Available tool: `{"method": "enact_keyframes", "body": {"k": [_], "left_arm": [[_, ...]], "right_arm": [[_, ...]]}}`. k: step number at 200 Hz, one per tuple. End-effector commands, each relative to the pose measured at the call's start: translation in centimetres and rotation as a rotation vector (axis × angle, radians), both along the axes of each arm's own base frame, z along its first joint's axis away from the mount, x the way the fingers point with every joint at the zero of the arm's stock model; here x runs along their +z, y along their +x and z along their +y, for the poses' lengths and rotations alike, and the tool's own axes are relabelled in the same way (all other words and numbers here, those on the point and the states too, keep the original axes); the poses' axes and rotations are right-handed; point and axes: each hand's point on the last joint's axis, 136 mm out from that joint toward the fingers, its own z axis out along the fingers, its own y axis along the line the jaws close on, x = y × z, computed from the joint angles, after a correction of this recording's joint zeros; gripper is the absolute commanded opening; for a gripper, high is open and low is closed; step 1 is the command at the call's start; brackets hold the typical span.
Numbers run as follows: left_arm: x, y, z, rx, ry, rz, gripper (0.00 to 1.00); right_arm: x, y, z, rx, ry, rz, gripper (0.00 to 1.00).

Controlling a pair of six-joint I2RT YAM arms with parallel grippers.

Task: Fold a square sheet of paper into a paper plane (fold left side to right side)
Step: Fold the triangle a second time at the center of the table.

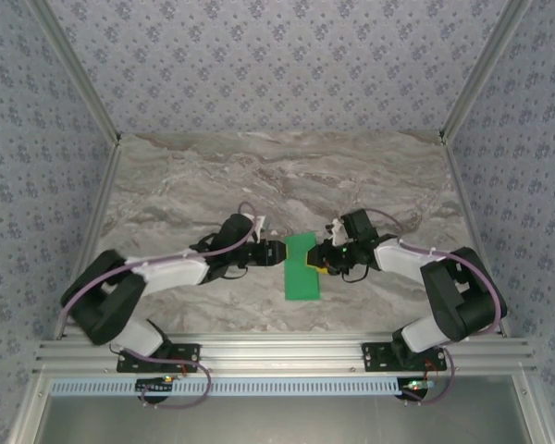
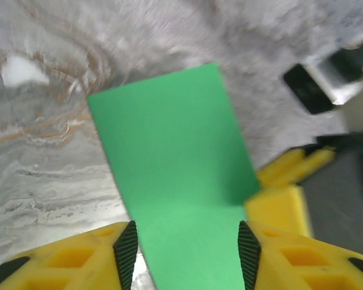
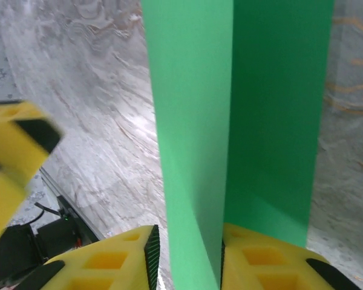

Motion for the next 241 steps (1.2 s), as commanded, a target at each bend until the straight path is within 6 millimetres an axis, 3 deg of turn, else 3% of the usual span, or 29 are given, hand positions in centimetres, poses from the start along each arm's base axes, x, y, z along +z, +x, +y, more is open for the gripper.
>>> {"method": "enact_keyframes", "body": {"k": [1, 45, 75, 134, 241], "left_arm": [[2.1, -2.0, 0.9, -0.056, 0.078, -0.158, 0.57], [2.2, -8.2, -0.7, -0.185, 0.165, -0.269, 0.66], [1.2, -9.9, -2.7, -0.216, 0.243, -0.297, 0.7], [-1.0, -10.2, -7.0, -0.247, 0.437, -0.348, 0.75], [-3.4, -9.6, -7.3, -0.209, 0.724, -0.413, 0.76]], "right_arm": [[1.2, 0.9, 0.3, 0.005, 0.024, -0.002, 0.29], [2.0, 1.6, 0.6, 0.013, 0.026, 0.005, 0.29], [2.1, 1.9, 0.8, 0.013, 0.021, 0.009, 0.29], [2.2, 2.0, 1.0, 0.019, 0.014, 0.01, 0.29], [1.8, 2.0, 1.0, 0.019, 0.011, 0.015, 0.29]]}}
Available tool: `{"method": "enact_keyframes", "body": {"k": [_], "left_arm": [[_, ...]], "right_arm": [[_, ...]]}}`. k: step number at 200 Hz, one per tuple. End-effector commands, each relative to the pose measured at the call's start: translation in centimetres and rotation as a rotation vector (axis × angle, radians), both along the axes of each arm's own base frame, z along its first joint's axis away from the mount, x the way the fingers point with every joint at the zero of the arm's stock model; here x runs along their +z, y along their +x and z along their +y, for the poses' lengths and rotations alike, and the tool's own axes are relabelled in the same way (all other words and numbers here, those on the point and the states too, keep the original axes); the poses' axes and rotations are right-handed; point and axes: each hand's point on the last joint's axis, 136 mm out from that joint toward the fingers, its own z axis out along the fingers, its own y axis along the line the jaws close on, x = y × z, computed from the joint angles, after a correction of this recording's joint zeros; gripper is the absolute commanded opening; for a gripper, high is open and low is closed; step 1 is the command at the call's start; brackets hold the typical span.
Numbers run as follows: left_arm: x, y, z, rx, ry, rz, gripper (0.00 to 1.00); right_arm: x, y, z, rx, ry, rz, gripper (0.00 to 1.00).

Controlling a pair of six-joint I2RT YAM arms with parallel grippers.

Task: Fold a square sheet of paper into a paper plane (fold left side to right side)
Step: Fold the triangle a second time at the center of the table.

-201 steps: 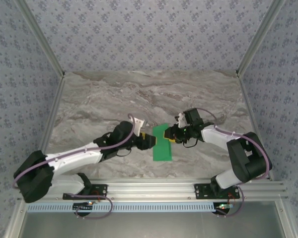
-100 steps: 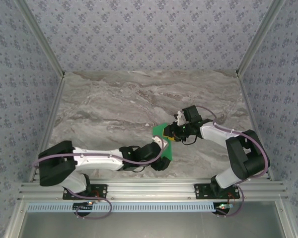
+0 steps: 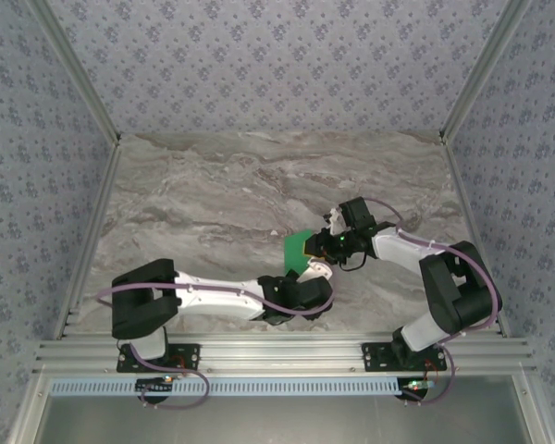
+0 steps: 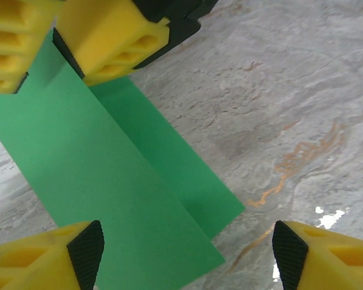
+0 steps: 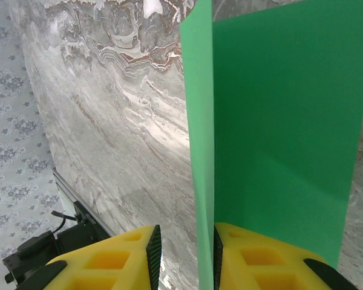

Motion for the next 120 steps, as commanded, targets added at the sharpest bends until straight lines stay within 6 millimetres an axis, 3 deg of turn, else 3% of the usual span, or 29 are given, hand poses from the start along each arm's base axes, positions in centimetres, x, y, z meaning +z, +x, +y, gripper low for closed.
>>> {"method": "enact_keyframes", "body": {"k": [1, 29, 70, 120], "left_arm": [[-0.2, 0.4, 0.7, 0.014, 0.074, -0.032, 0.76], [-0.3, 0.3, 0.7, 0.009, 0.082, -0.027, 0.7], [-0.1, -0.2, 0.5, -0.024, 0.056, -0.011, 0.45], [0.8, -0.6, 0.6, -0.043, 0.012, -0.005, 0.25]], "right_arm": [[0.3, 0.1, 0.4, 0.021, 0.005, 0.0, 0.29], [0.2, 0.1, 0.3, 0.021, 0.001, 0.002, 0.29], [-0.1, 0.0, 0.1, 0.023, -0.015, 0.006, 0.29], [-0.3, 0.0, 0.0, 0.026, -0.032, 0.008, 0.29]]}}
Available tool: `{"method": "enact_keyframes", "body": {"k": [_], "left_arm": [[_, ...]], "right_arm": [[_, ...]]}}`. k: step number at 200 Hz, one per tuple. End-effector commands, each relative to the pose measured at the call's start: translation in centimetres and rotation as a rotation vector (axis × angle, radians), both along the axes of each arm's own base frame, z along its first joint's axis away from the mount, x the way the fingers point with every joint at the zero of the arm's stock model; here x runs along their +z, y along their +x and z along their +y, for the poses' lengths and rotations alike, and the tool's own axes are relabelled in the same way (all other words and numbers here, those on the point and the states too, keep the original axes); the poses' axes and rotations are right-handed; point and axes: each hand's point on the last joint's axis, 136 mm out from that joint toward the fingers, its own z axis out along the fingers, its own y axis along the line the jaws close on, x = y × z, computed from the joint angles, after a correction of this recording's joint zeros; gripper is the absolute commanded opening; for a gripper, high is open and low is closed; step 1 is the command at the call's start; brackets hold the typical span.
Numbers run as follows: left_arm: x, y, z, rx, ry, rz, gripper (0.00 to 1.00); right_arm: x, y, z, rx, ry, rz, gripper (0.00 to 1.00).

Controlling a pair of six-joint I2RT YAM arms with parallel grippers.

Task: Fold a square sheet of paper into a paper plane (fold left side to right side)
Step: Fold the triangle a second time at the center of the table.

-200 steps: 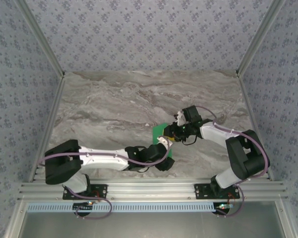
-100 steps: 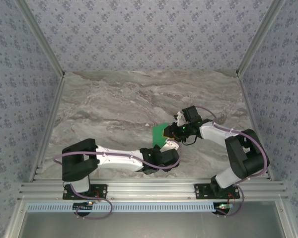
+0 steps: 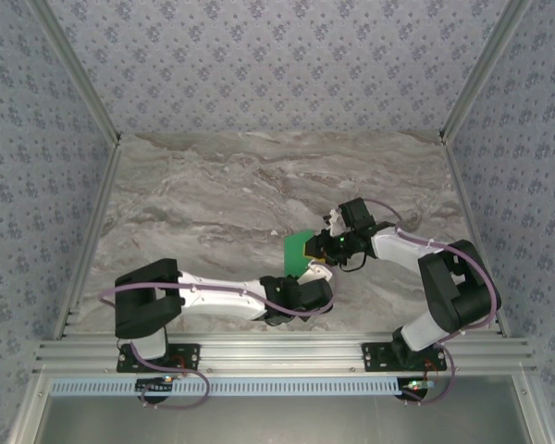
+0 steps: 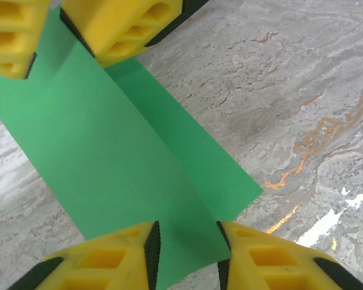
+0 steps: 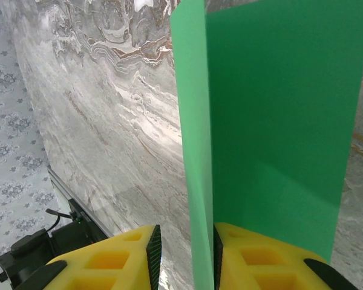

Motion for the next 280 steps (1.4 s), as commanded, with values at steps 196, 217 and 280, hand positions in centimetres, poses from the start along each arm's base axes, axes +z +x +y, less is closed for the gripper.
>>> {"method": "enact_keyframes", "body": {"k": [196, 217, 280], "left_arm": [[2.5, 1.1, 1.4, 0.042, -0.423, 0.265, 0.0], [2.8, 1.6, 2.3, 0.062, -0.456, 0.278, 0.0], [3.1, 2.8, 4.6, 0.086, -0.523, 0.344, 0.0]], "right_arm": [[7.7, 1.4, -2.6, -0.009, 0.024, -0.297, 0.5], [6.6, -0.4, -3.9, -0.025, -0.008, -0.291, 0.43], [0.2, -5.7, -3.9, -0.035, -0.05, -0.15, 0.03]]}}
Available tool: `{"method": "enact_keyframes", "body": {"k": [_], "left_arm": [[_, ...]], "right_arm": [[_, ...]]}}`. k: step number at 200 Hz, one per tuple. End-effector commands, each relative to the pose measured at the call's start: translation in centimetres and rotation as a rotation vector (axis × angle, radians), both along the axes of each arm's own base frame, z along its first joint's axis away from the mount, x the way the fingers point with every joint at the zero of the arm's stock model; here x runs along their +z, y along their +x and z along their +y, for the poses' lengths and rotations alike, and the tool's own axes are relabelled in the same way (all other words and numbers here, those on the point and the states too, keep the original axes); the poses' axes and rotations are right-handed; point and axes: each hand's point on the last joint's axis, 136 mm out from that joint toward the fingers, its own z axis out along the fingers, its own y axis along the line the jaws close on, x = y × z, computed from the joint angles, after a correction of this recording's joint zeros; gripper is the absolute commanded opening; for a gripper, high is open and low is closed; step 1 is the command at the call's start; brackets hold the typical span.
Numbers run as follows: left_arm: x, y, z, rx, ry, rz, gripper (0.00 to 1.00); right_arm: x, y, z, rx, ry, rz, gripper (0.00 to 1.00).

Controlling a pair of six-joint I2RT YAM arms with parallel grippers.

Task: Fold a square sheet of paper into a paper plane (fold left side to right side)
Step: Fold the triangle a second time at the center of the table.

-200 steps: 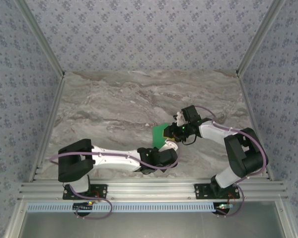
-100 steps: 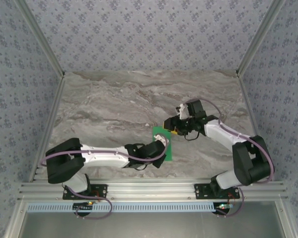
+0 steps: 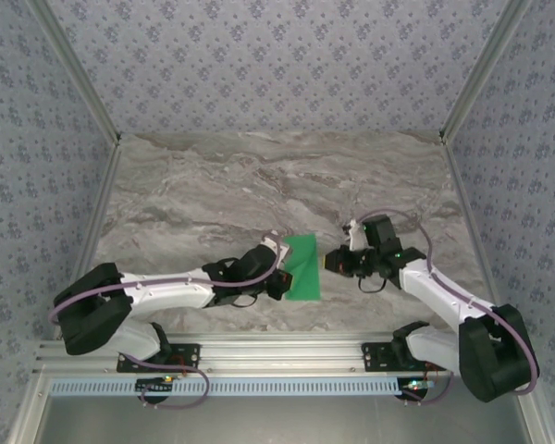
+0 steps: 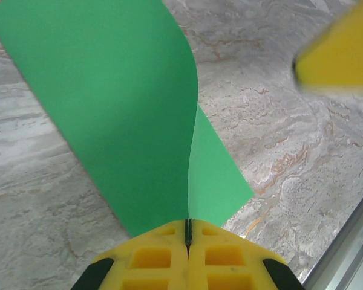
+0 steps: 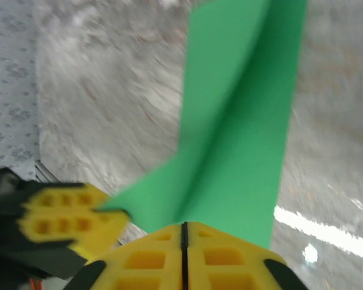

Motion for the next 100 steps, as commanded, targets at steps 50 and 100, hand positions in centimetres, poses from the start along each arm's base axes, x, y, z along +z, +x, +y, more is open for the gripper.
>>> {"method": "enact_keyframes", "body": {"k": [50, 100], "left_arm": [[-0.1, -0.1, 0.3, -0.063, -0.045, 0.094, 0.0], [-1.2, 0.5, 0.1, -0.071, -0.013, 0.102, 0.0]], "right_arm": [[-3.7, -2.2, 1.2, 0.023, -0.066, 0.09, 0.01], [-5.4, -2.7, 1.2, 0.055, -0.145, 0.147, 0.01]]}}
